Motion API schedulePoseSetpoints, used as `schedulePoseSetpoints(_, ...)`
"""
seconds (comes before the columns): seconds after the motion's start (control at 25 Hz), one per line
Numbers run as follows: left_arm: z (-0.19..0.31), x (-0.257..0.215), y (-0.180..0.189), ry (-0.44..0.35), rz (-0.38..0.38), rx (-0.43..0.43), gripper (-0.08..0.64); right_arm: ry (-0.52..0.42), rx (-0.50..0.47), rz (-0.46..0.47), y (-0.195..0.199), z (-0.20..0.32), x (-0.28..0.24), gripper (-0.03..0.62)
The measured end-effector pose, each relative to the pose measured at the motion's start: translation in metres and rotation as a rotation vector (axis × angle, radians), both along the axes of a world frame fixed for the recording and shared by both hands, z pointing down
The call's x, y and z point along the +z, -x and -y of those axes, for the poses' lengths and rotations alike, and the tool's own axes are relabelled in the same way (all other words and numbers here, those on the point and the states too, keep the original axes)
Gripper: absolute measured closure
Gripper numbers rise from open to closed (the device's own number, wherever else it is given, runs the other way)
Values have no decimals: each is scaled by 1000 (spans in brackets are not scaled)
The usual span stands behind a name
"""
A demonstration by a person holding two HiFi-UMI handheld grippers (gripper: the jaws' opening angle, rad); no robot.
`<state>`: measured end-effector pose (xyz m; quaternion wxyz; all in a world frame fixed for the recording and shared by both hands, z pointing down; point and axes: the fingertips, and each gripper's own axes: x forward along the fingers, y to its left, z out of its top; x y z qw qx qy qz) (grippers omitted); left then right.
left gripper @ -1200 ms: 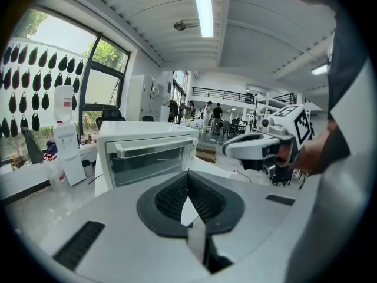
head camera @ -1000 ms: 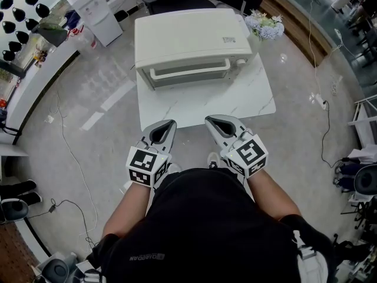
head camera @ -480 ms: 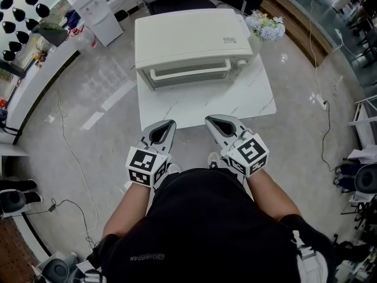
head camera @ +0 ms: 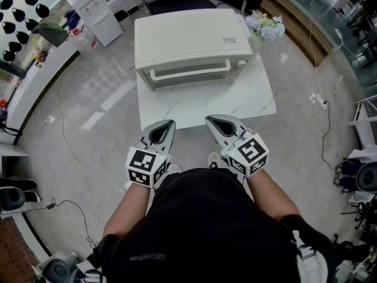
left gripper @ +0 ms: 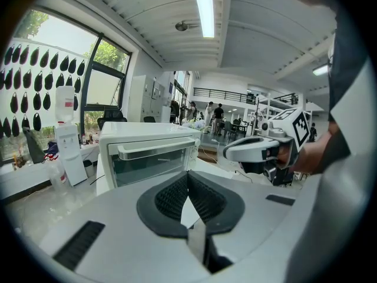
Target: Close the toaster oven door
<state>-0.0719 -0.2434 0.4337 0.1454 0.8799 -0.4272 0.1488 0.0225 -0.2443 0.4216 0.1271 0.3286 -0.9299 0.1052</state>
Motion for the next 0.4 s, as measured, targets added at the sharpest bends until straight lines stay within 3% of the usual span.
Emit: schedulePoseSetpoints(0.4,0,-3,0,-4,-5,-4,557,2,-1,7,0,0,-2,591)
